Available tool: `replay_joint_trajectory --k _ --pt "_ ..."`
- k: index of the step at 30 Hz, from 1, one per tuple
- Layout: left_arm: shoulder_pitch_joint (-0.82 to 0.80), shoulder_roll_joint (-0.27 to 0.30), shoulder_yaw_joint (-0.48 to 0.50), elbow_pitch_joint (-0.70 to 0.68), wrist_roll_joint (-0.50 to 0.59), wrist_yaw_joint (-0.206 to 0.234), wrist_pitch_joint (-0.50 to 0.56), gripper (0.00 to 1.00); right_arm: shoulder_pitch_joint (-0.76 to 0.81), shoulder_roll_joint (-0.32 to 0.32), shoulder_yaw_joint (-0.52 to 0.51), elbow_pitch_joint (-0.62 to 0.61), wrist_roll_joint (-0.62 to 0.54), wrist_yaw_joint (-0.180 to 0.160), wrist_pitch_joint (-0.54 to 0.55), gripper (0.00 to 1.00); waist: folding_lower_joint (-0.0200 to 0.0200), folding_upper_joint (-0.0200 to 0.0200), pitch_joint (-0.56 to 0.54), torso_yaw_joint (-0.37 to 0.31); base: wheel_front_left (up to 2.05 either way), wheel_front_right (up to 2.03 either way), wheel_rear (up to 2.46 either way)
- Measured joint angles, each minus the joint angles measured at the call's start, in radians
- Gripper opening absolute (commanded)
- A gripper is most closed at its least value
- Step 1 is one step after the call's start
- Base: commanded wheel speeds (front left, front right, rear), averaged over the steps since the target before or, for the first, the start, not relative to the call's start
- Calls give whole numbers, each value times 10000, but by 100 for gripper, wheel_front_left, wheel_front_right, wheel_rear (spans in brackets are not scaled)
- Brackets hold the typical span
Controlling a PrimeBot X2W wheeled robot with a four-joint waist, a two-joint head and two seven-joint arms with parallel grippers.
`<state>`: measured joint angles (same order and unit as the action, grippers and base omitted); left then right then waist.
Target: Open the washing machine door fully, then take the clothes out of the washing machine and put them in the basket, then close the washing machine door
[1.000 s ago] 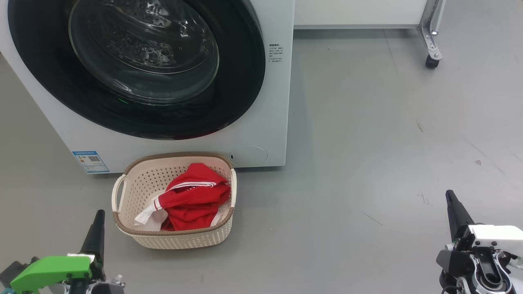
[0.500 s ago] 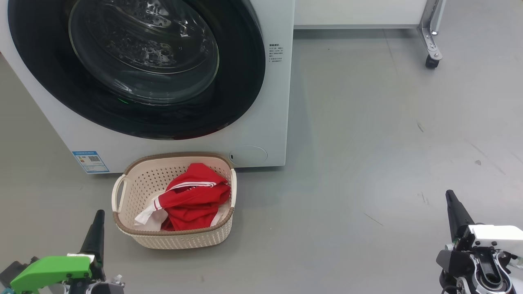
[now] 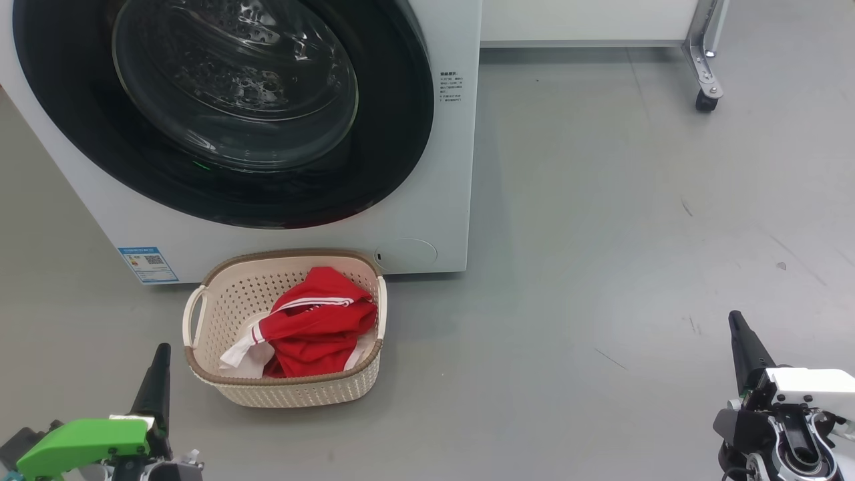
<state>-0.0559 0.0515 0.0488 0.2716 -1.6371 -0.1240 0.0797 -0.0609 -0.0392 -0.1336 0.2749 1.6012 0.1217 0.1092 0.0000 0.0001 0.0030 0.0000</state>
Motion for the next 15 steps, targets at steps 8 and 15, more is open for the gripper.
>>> replay_joint_trajectory --k 8,15 --pt "0 0 4 0 0 0 33 0 0 0 -2 0 0 0 0 0 0 0 0 0 0 0 0" --pt "-1 0 8 0 2 0 42 0 0 0 -4 0 0 0 0 0 0 0 0 0 0 0 0"
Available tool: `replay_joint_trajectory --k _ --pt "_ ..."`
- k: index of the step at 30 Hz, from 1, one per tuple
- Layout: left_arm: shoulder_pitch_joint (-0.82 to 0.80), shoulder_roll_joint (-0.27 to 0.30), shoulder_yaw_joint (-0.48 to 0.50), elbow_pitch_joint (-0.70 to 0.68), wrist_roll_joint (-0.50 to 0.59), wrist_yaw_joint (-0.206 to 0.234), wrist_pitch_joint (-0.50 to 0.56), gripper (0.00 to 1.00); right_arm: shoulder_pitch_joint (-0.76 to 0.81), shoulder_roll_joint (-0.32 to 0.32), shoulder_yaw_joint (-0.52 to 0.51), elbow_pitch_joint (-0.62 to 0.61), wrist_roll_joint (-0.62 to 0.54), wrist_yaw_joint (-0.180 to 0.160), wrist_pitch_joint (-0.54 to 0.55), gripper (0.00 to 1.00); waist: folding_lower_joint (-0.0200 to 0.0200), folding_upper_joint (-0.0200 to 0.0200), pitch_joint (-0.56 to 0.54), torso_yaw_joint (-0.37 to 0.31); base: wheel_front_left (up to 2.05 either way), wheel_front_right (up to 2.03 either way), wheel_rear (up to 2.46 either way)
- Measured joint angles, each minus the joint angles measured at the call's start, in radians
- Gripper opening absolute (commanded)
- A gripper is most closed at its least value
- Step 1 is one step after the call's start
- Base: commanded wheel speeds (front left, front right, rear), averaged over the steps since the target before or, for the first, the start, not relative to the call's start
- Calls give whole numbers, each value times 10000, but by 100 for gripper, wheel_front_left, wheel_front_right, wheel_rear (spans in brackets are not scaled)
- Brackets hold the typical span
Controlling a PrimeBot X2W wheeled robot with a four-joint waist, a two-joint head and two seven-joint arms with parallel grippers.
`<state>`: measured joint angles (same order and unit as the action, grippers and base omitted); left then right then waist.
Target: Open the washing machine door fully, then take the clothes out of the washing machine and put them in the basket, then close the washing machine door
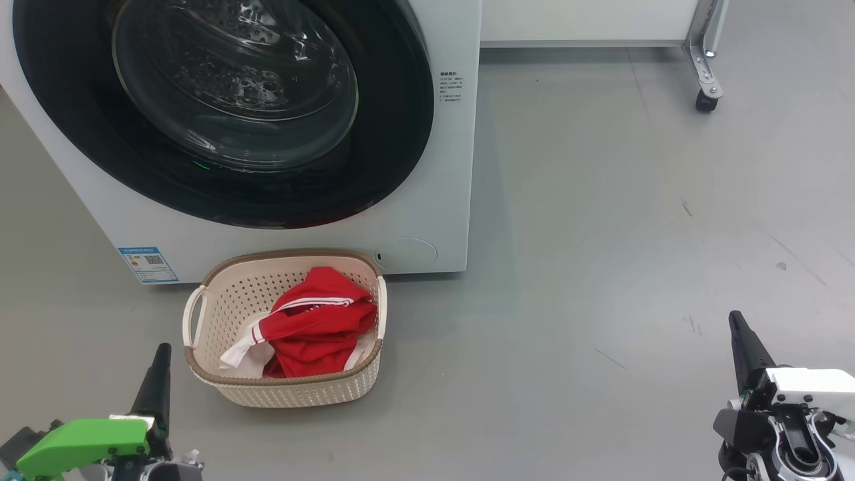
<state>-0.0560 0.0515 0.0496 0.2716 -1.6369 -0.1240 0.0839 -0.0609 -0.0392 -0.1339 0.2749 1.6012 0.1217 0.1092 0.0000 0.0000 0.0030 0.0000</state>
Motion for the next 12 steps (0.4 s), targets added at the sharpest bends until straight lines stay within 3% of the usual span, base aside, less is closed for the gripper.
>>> replay_joint_trajectory --k 12 --pt "0 -2 10 0 0 0 0 0 0 0 0 0 0 0 0 0 0 0 0 0 0 0 0"
